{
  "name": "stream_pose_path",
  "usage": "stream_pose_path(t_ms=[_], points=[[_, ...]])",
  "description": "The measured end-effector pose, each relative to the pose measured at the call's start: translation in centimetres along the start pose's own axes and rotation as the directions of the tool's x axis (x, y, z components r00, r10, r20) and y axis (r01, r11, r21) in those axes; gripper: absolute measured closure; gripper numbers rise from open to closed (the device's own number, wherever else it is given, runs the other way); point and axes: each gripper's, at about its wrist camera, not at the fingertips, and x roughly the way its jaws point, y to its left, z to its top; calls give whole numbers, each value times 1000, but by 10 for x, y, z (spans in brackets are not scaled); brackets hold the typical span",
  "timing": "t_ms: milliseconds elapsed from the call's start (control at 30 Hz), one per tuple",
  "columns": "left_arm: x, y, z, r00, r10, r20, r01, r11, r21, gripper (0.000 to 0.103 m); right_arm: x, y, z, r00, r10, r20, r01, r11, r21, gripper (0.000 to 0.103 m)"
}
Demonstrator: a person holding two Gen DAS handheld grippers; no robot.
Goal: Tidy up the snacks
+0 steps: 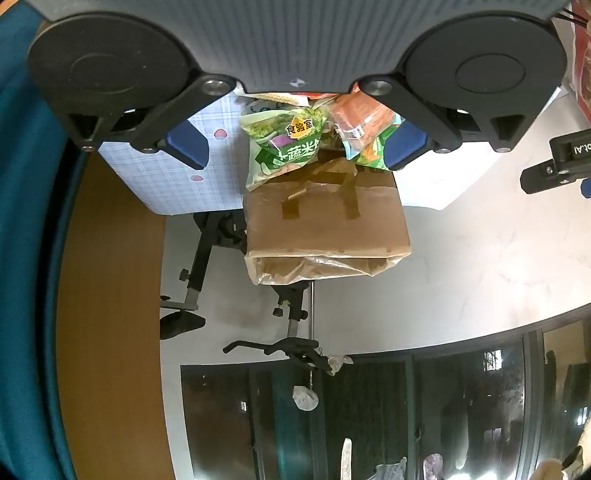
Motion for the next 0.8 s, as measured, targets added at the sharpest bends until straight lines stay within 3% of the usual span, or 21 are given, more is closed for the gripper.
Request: stream_pose_path(t_ms=[333, 800], points=[[3, 15, 1, 1000, -21, -16, 21, 999, -48, 0, -1, 1, 1, 1000, -8, -3, 8, 1000, -3, 0], [5, 13, -1, 1000, -25, -13, 25, 999, -47, 0, 8, -3, -1, 1000, 3, -18, -3, 1000, 4, 0]])
